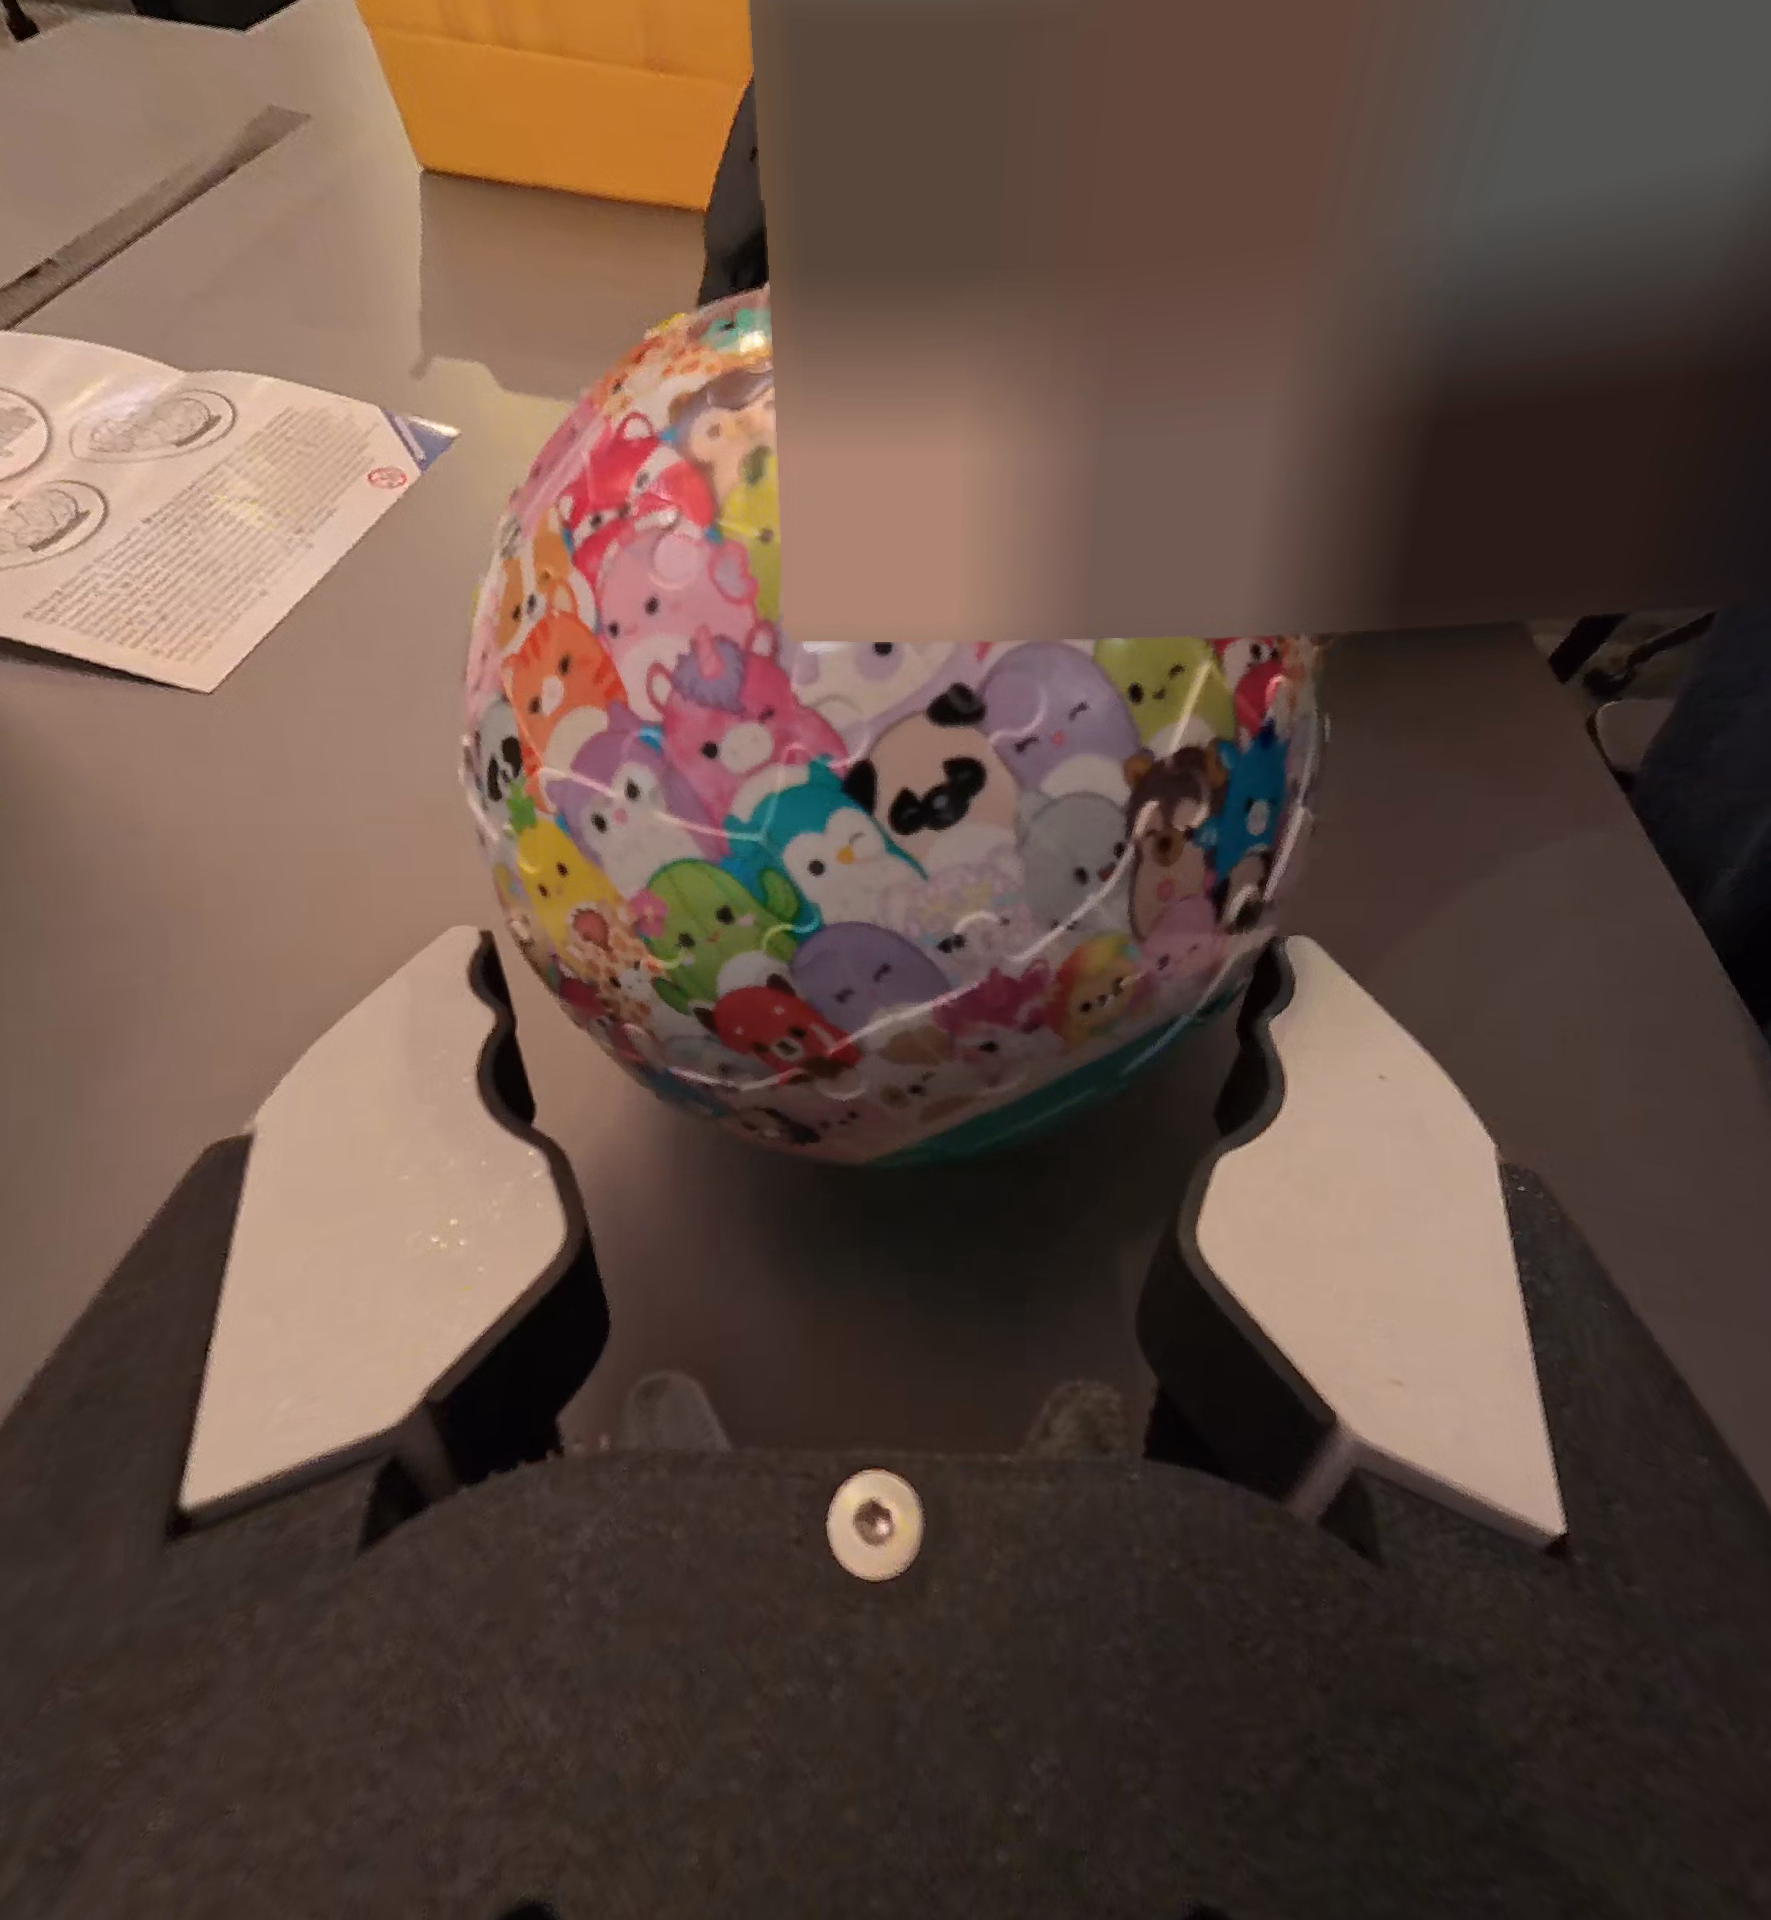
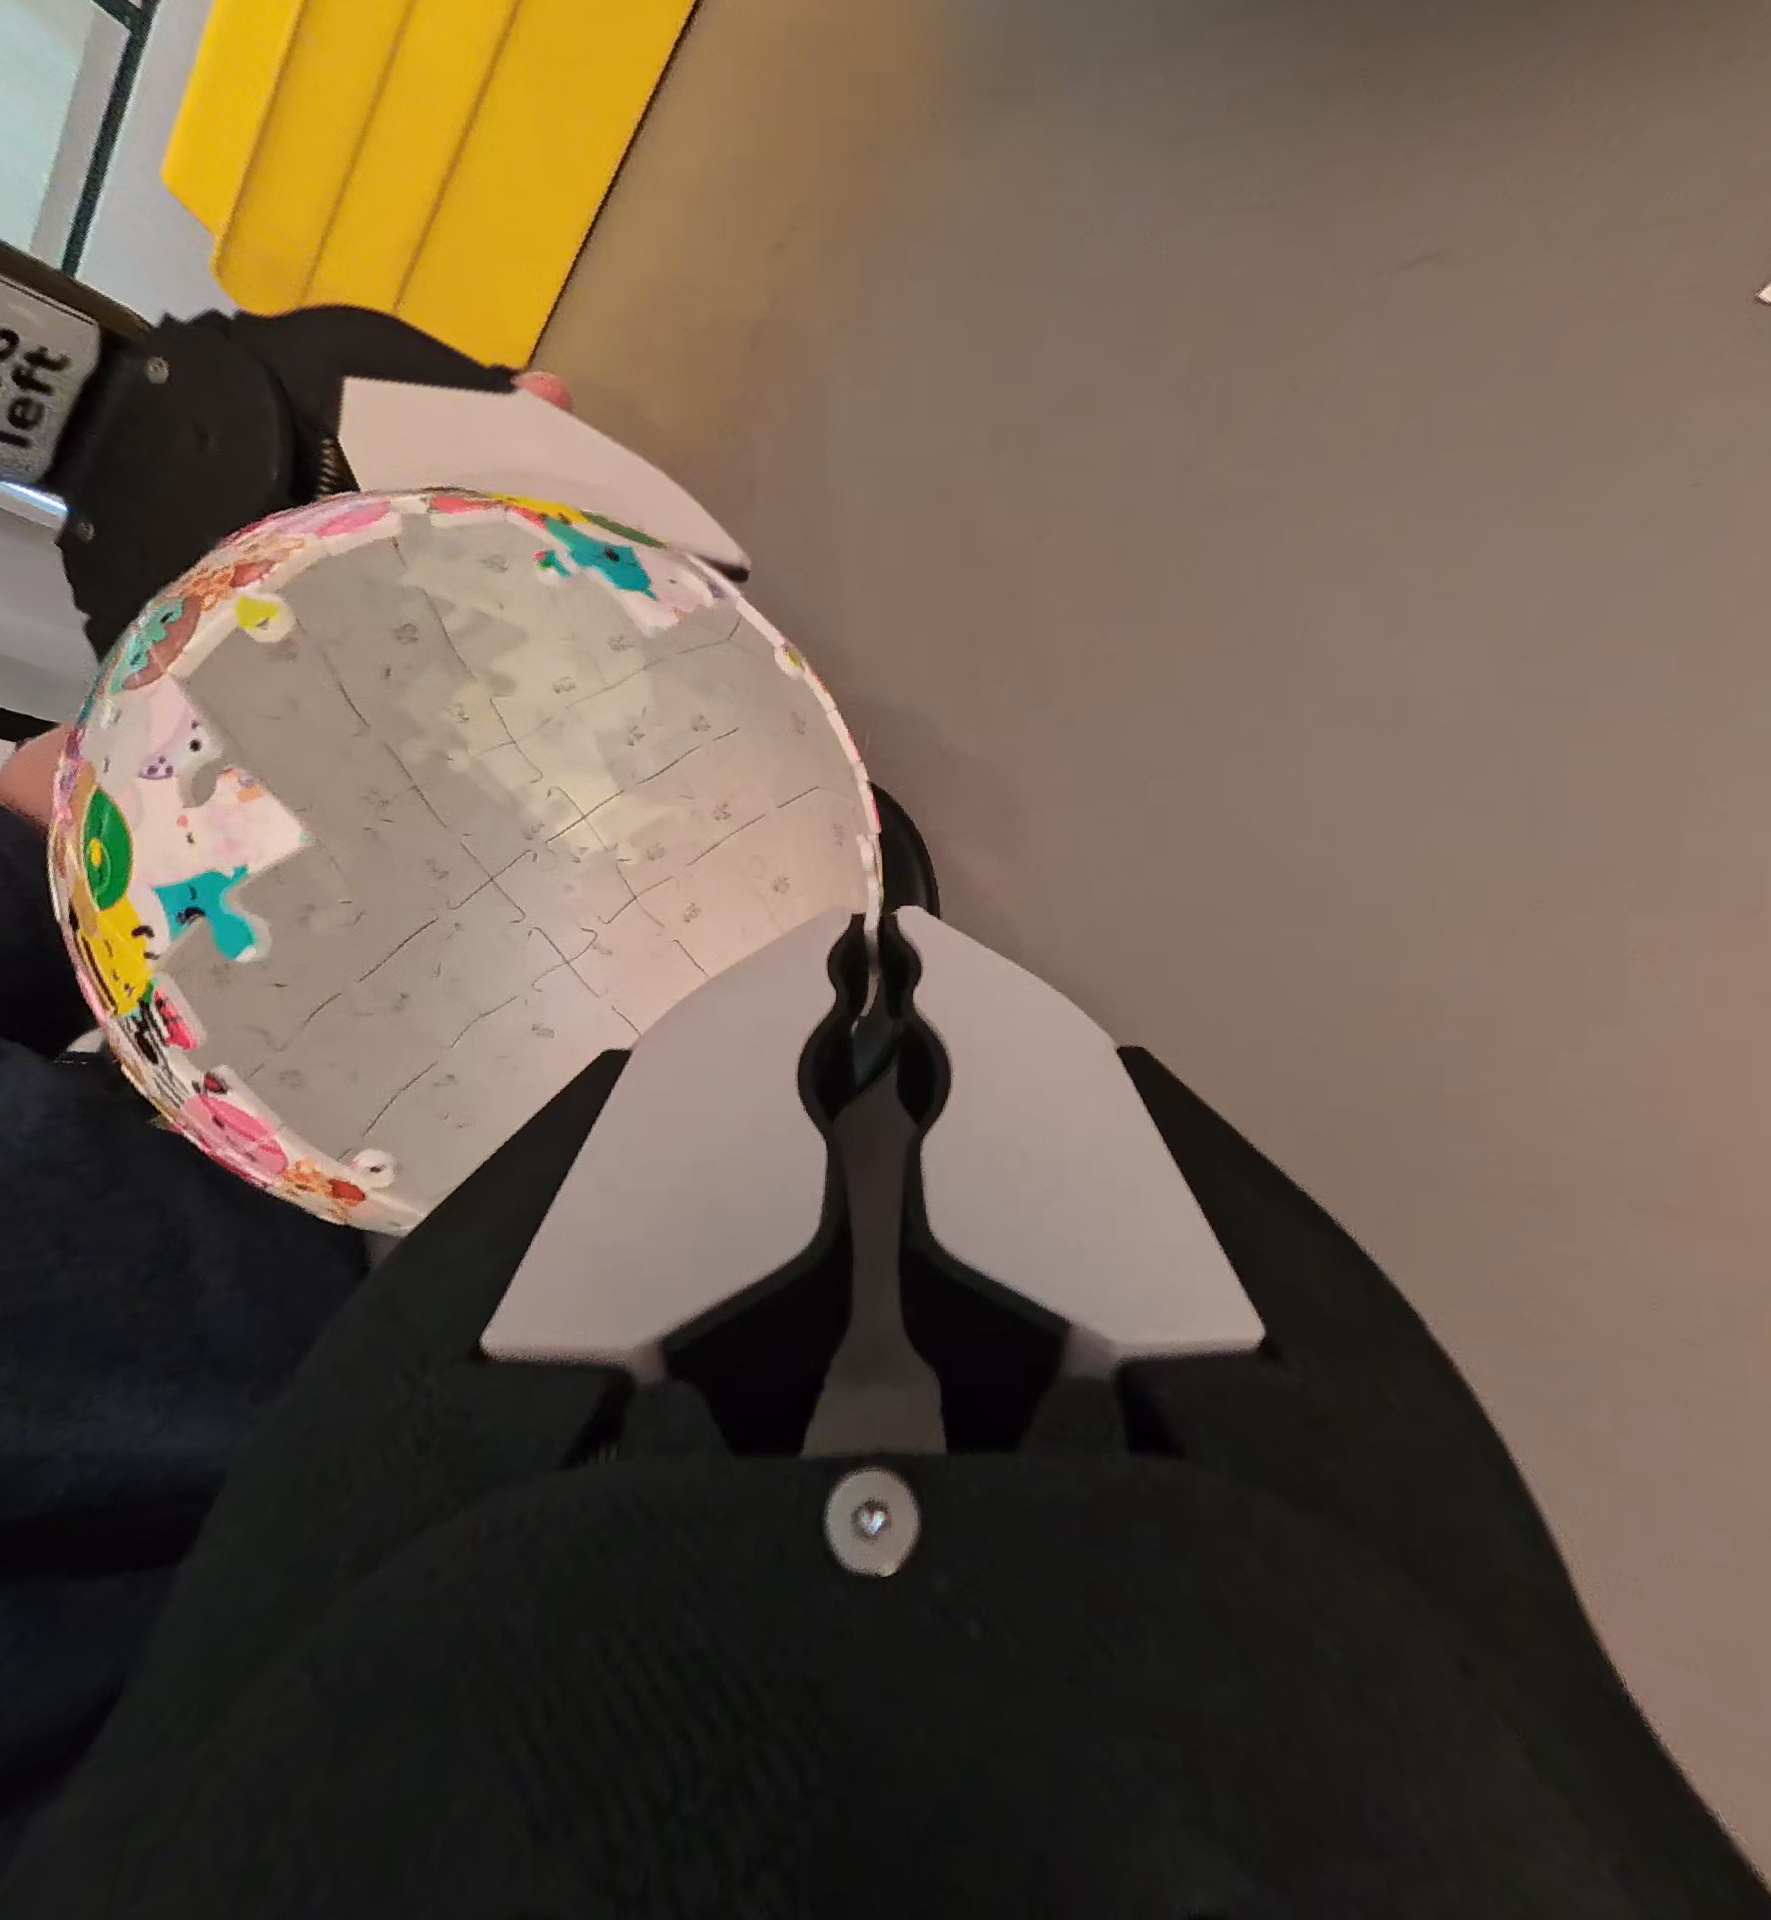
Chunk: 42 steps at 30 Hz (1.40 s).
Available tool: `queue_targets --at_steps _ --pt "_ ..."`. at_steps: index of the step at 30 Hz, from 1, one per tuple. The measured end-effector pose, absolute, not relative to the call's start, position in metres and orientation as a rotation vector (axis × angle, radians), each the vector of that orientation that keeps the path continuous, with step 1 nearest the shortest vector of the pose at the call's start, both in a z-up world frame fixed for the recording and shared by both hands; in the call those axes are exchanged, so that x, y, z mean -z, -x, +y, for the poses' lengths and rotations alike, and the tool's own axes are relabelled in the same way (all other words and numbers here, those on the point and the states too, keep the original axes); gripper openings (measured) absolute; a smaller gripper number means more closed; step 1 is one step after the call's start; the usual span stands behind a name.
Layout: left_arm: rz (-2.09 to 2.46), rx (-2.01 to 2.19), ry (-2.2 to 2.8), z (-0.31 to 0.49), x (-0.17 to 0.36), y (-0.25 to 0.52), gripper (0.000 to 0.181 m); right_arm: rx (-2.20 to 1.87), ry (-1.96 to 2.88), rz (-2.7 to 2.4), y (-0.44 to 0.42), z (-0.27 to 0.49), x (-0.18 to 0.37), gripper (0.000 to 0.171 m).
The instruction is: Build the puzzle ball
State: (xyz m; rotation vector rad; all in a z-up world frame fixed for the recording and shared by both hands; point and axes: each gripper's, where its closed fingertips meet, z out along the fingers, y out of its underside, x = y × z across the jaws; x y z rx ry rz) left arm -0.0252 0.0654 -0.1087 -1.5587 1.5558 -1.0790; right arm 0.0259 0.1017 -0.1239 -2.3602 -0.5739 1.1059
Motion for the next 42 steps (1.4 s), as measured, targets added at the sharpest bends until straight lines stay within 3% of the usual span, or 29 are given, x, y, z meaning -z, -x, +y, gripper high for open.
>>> queue_targets --at_steps 42 --pt "1.505 1.006 1.559 0.064 0.099 0.025 0.126 -1.176 2.454 -0.595 -0.015 0.104 0.133 0.003"
